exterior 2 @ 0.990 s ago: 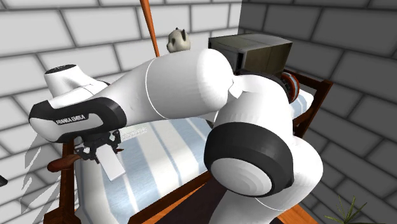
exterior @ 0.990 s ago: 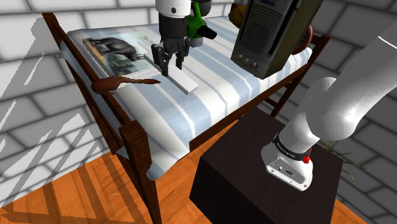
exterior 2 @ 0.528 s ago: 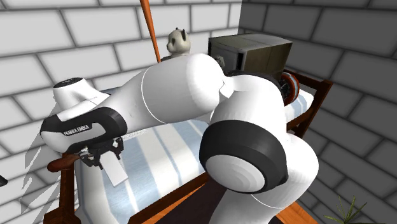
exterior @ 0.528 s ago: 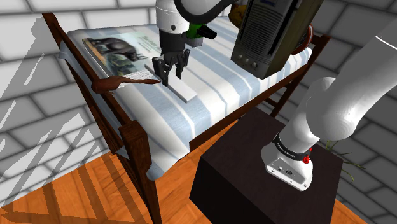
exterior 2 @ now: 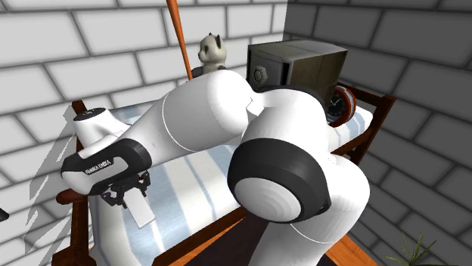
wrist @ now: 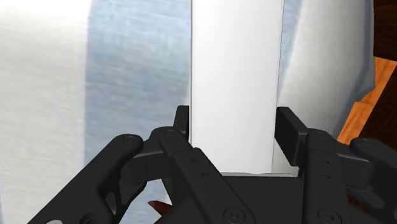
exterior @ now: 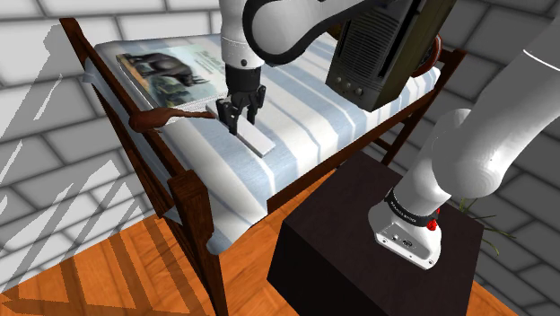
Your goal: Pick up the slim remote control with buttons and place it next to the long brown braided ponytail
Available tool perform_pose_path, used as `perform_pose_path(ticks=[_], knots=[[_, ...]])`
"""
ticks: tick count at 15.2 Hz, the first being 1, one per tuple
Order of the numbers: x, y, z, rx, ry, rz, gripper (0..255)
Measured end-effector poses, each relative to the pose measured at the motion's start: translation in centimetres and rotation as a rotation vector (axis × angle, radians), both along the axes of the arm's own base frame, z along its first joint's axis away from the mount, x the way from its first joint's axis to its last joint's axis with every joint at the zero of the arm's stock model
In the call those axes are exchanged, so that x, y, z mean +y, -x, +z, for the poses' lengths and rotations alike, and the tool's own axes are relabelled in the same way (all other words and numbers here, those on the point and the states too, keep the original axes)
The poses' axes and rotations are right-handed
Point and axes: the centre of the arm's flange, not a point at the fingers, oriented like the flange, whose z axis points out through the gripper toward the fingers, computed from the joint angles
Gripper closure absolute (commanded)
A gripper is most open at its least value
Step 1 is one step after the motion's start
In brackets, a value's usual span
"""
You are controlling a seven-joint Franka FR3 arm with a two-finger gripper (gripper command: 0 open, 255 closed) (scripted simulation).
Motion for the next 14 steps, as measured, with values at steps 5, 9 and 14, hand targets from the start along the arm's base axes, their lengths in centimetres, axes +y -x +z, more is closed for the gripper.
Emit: perform_pose_path(ticks=[5,9,14], knots=[[0.0,0.0,-2.7,0.000,0.000,0.000,255],[-0.1,0.0,-4.8,0.000,0.000,0.000,255],[-0.1,0.0,-6.5,-0.002,-0.001,0.000,255]])
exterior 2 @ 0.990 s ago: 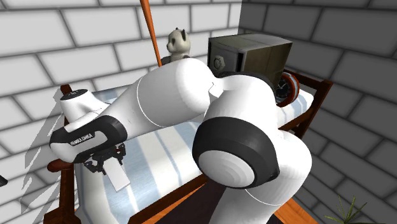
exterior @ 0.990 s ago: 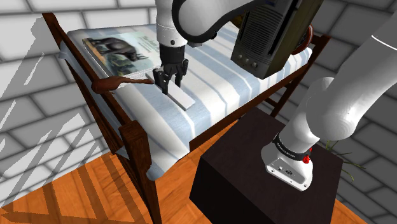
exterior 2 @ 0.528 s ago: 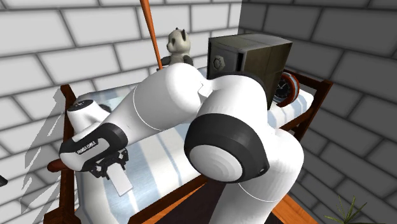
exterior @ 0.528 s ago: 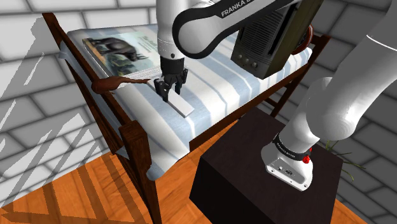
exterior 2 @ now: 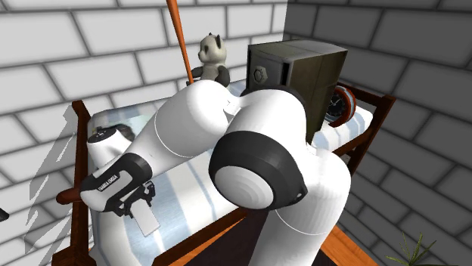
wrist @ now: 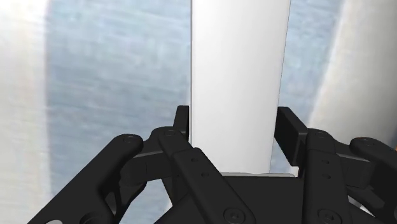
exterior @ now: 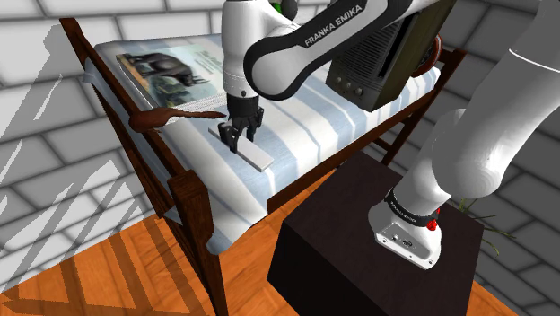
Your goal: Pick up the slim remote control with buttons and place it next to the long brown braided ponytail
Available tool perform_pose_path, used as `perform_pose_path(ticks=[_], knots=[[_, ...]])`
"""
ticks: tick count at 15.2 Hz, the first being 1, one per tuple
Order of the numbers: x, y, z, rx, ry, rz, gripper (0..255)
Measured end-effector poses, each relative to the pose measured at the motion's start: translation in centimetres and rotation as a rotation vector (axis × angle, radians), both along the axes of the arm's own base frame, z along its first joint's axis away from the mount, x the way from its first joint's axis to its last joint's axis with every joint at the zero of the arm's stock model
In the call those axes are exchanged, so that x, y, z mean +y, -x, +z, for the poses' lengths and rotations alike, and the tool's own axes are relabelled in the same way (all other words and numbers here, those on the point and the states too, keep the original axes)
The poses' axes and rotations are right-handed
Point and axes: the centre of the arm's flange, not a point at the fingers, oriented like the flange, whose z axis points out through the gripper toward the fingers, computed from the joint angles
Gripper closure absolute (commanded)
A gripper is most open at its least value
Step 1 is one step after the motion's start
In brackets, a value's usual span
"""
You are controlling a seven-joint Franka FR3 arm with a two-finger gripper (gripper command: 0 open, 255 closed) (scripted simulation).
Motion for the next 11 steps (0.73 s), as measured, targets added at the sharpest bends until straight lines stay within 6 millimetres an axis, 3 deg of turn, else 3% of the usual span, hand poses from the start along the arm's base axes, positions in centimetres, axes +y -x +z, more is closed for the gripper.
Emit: perform_pose_path(ticks=[4,5,11], knots=[[0.03,0.00,-0.12,0.000,0.000,0.000,255],[0.03,0.01,-0.13,0.000,0.000,0.000,0],[0.02,0.03,-0.19,0.002,0.001,0.000,0]])
